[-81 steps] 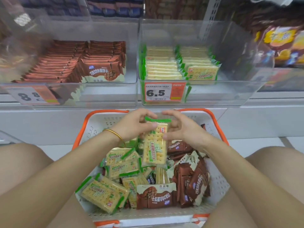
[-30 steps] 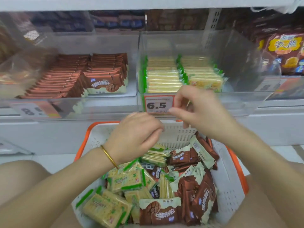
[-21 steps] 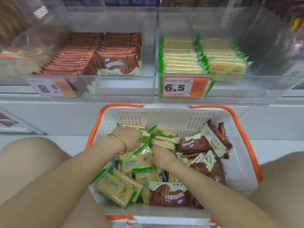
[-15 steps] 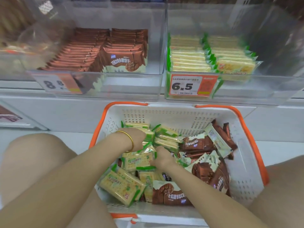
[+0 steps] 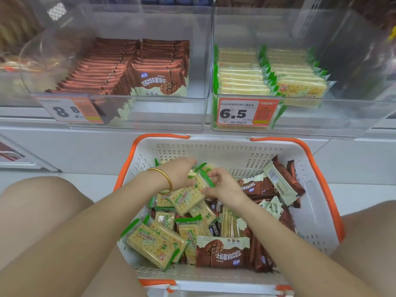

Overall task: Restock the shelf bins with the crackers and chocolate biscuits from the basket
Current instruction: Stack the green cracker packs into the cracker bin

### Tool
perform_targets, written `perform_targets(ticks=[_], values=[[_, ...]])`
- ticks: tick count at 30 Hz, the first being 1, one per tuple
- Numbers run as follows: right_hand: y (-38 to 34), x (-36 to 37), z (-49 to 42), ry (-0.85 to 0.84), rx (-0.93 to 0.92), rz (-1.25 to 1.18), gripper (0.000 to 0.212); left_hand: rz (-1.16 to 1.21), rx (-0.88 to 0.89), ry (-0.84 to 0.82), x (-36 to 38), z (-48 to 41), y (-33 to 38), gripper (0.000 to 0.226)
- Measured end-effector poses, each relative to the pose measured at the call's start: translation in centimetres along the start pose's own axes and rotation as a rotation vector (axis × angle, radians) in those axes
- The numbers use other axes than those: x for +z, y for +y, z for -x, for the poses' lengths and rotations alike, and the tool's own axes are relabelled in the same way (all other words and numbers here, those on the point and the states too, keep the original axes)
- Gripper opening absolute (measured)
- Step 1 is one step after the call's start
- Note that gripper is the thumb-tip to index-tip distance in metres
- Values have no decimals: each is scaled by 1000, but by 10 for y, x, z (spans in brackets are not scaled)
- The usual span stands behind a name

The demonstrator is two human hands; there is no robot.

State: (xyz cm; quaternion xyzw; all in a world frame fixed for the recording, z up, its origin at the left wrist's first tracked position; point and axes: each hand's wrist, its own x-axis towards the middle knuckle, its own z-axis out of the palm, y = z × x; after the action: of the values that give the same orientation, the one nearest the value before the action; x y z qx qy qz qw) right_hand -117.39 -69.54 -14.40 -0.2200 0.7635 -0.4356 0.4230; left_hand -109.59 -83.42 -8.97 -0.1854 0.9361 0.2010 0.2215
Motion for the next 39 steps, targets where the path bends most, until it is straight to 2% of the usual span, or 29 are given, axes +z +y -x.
perform_targets(ticks=[3,6,8,11,14,18,20,23,25,28,31,35,39], values=[[-31,-37,15,-38,-100,-1,49,211,73,101,-16,7,18,59],[-53,-65,33,5,-189,-79,44,526,129,96,-30,15,34,30],[-62,-80,48,46,-228,-169,32,741,123,115,-39,19,46,21],[-72,-102,68,45,-233,-164,19,920,144,208,-52,23,68,21],[-85,-129,85,14,-228,-89,31,1082,245,252,-65,27,93,18],[-119,-172,102,74,-302,32,9,1134,339,355,-91,31,129,21],[-141,-196,105,248,-397,103,8,1045,377,539,-108,27,143,25],[-172,-230,92,621,-510,400,18,497,404,880,-130,11,144,27],[-185,-245,72,721,-492,697,24,160,366,870,-136,-2,140,26],[-184,-249,35,572,-343,1100,29,-67,245,695,-130,-17,138,33],[-167,-244,4,419,-233,1284,32,-135,204,635,-120,-24,134,36],[-156,-242,-20,390,-258,1402,27,-142,199,606,-115,-28,126,42],[-154,-242,-29,334,-365,1476,26,-149,212,599,-116,-29,127,40]])
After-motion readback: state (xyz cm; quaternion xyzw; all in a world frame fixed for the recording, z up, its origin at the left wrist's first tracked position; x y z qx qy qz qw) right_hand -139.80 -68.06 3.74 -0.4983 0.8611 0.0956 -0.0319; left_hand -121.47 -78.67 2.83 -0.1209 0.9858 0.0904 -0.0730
